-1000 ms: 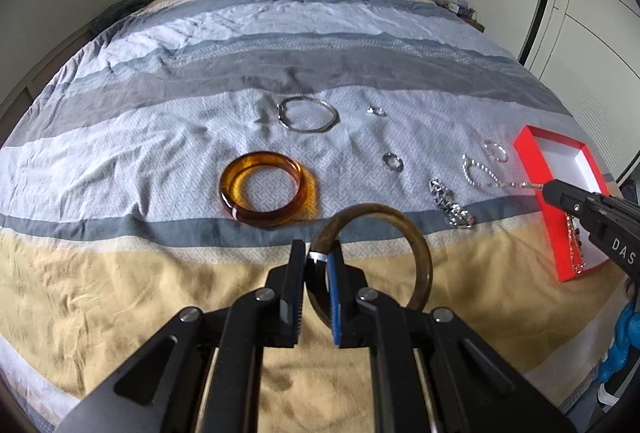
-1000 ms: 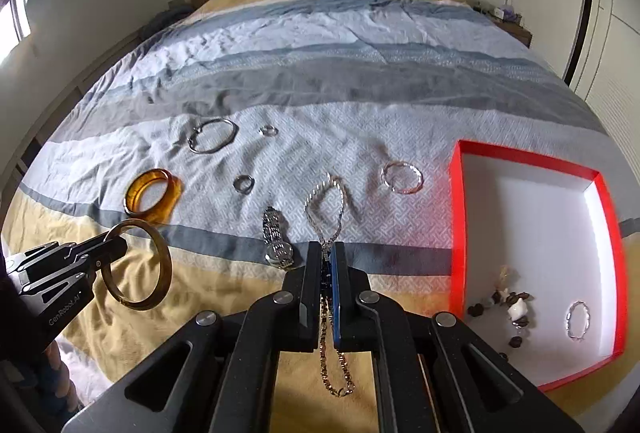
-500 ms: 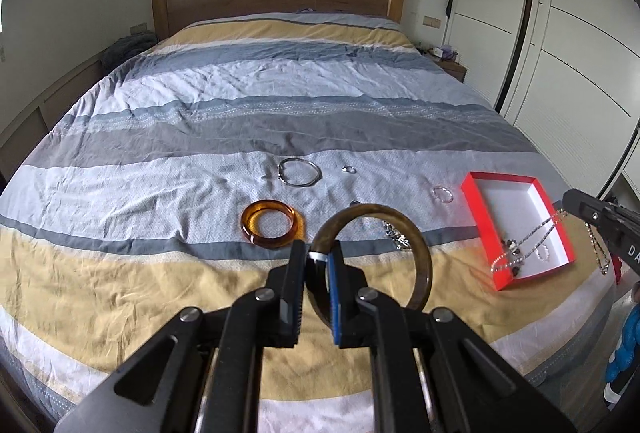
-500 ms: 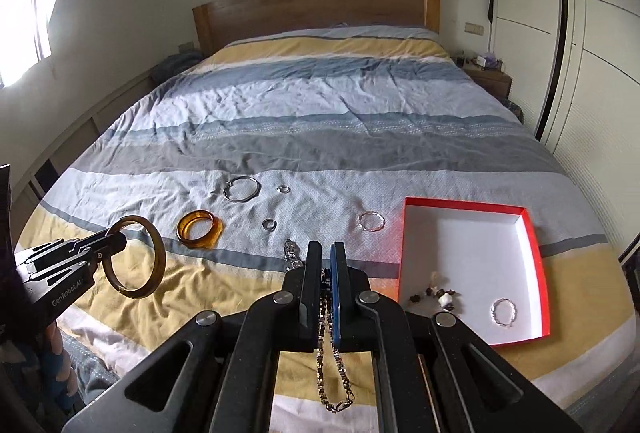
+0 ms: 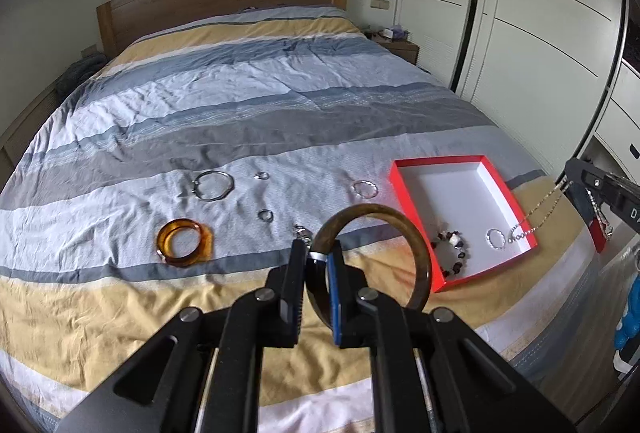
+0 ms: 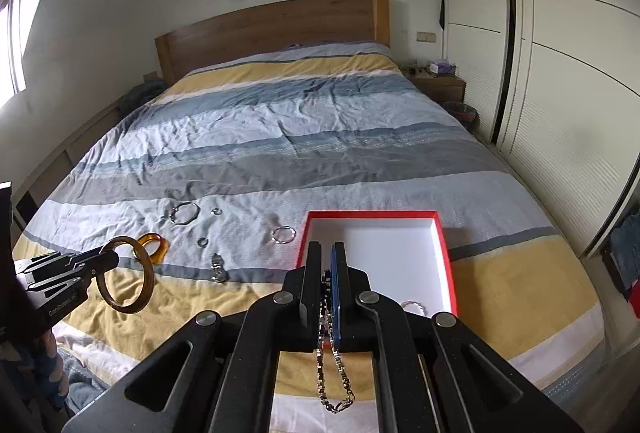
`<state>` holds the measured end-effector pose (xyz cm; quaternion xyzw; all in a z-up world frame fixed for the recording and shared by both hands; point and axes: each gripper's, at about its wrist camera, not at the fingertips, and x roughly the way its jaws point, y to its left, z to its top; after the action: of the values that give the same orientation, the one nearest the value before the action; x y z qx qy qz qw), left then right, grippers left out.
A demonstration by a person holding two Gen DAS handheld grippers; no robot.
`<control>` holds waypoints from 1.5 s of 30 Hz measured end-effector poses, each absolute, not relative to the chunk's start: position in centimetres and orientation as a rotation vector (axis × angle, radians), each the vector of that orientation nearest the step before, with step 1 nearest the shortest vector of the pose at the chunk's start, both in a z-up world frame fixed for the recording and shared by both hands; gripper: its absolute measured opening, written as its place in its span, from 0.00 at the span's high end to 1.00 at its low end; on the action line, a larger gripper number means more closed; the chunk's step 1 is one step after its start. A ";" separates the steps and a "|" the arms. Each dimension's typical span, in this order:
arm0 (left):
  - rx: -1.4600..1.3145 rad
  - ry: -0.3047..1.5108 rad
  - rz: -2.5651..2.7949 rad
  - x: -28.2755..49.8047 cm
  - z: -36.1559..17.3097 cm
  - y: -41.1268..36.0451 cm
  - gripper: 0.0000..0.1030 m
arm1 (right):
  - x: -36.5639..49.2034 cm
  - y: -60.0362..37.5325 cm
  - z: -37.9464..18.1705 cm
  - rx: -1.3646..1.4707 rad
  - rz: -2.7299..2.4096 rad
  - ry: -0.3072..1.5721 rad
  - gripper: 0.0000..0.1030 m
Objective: Organize jewelry
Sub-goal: 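Carry the necklace into the box and open the right gripper while the left carries the bangle, then lower the dark brown bangle into the box and open the left gripper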
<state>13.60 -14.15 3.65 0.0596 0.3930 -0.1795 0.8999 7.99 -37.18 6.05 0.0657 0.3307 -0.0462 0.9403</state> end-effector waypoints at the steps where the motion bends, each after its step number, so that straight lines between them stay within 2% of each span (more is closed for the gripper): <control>1: 0.132 0.819 -0.386 14.0 3.3 -15.3 0.91 | 8.3 -37.8 5.6 0.136 -0.100 0.681 0.96; 19: 0.252 0.909 -0.523 22.4 -4.9 -32.5 0.91 | 18.5 -48.2 -4.9 0.222 -0.175 0.775 0.96; 37: 0.307 0.989 -0.473 26.1 -10.2 -35.4 0.89 | 25.0 -50.1 -10.2 0.262 -0.154 0.883 0.95; 40: 0.288 0.991 -0.487 26.1 -10.1 -35.2 0.89 | 25.1 -50.3 -10.3 0.273 -0.156 0.891 0.81; 42: 0.265 1.001 -0.500 26.2 -9.8 -34.9 0.88 | 25.0 -50.5 -10.1 0.279 -0.160 0.882 0.67; 45: 0.252 0.990 -0.514 26.0 -9.1 -34.6 0.84 | 24.4 -50.6 -9.4 0.285 -0.168 0.867 0.65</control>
<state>26.02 -34.59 -9.12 0.1194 0.4687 -0.2430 0.8409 24.42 -50.62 -9.37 0.1374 0.4183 -0.0808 0.8942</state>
